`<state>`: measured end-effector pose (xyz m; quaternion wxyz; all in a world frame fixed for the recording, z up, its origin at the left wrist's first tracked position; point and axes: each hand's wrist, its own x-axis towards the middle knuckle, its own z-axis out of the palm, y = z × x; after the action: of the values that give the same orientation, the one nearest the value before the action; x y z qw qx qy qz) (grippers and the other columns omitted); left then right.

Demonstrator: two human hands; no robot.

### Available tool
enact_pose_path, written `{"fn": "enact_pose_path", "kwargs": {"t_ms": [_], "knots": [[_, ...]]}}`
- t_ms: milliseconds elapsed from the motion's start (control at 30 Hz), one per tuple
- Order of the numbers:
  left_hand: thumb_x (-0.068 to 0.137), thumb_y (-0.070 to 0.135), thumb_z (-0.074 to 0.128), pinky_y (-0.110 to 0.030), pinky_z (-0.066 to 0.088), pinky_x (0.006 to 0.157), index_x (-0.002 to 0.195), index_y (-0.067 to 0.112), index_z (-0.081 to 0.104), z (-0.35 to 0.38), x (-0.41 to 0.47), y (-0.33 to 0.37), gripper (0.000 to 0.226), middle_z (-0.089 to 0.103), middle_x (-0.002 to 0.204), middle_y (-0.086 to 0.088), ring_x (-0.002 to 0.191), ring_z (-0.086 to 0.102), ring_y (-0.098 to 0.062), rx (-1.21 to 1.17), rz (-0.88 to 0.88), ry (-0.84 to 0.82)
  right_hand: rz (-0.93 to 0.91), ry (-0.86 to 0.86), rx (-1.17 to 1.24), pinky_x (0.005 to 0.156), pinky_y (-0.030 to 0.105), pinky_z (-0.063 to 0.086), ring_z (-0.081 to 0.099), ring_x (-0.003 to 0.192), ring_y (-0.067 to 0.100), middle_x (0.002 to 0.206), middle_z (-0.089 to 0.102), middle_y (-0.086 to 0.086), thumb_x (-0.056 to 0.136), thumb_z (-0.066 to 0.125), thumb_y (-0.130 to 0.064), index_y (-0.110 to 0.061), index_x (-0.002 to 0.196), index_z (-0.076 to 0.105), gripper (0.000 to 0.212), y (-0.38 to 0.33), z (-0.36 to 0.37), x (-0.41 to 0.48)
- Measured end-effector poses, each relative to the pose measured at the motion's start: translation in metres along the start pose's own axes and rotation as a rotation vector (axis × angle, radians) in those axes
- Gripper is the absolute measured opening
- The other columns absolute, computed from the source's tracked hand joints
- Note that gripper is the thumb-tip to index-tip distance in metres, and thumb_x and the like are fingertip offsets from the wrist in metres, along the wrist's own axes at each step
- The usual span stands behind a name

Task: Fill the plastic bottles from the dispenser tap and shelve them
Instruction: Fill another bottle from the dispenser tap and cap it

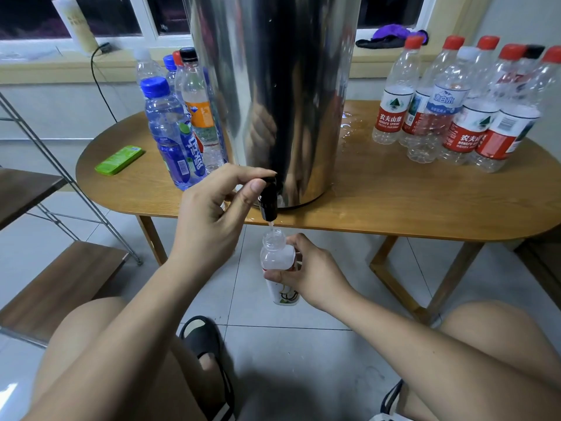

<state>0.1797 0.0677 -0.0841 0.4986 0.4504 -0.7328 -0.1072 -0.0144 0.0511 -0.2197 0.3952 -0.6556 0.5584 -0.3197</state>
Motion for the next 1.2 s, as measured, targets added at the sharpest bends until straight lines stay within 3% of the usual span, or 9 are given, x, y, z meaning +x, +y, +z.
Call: {"fn": "enact_pose_path", "kwargs": {"t_ms": [133,333,700,833,1067,1200], "knots": [[0.111,0.02,0.064,-0.032,0.053,0.078,0.122,0.022,0.078,0.0005,-0.0002,0.0008,0.018,0.077,0.108,0.007,0.102,0.07,-0.014,-0.008,-0.013,0.002,0.007,0.011,0.006,0.093,0.042,0.06,0.072,0.102,0.012,0.109,0.075,-0.012,0.072,0.096,-0.056,-0.035,0.122,0.061,0.065,0.0036,0.0025,0.0025],[0.112,0.021,0.064,-0.041,0.055,0.079,0.122,0.022,0.079,0.0009,-0.0006,-0.0001,0.018,0.077,0.108,0.007,0.103,0.071,-0.018,-0.026,-0.019,0.002,0.017,0.019,-0.006,0.091,0.036,0.059,0.071,0.099,0.009,0.108,0.075,-0.012,0.074,0.097,-0.05,-0.033,0.123,0.061,0.063,0.0026,0.0021,0.0033],[0.112,0.024,0.064,-0.054,0.054,0.079,0.122,0.026,0.078,0.001,-0.0022,-0.0024,0.018,0.077,0.106,0.005,0.099,0.071,-0.023,-0.054,-0.029,0.006,0.034,0.022,-0.033,0.07,0.01,0.045,0.067,0.093,0.001,0.103,0.074,-0.015,0.075,0.098,-0.045,-0.031,0.123,0.061,0.061,0.0007,0.001,0.0018],[0.112,0.023,0.064,-0.052,0.055,0.078,0.123,0.025,0.078,0.0003,-0.0024,-0.0024,0.018,0.077,0.106,0.006,0.1,0.072,-0.022,-0.047,-0.028,0.003,0.034,0.015,-0.037,0.081,0.022,0.054,0.069,0.096,0.004,0.106,0.074,-0.015,0.075,0.097,-0.046,-0.031,0.123,0.06,0.062,0.0008,0.0015,0.0024],[0.112,0.019,0.065,-0.047,0.054,0.074,0.122,0.022,0.079,0.0002,-0.0021,-0.0031,0.018,0.076,0.103,0.006,0.093,0.07,-0.019,-0.031,-0.012,0.006,0.032,0.004,-0.036,0.084,0.027,0.056,0.069,0.101,0.006,0.109,0.073,-0.015,0.077,0.096,-0.047,-0.032,0.124,0.059,0.062,0.0001,0.0002,0.0017],[0.111,0.017,0.065,-0.036,0.053,0.074,0.122,0.021,0.078,-0.0006,-0.0018,-0.0019,0.018,0.076,0.103,0.007,0.093,0.07,-0.016,-0.007,0.005,0.007,0.029,0.006,-0.031,0.087,0.03,0.057,0.069,0.1,0.007,0.109,0.073,-0.014,0.077,0.096,-0.046,-0.031,0.123,0.06,0.061,0.0002,-0.0001,0.0015]]}}
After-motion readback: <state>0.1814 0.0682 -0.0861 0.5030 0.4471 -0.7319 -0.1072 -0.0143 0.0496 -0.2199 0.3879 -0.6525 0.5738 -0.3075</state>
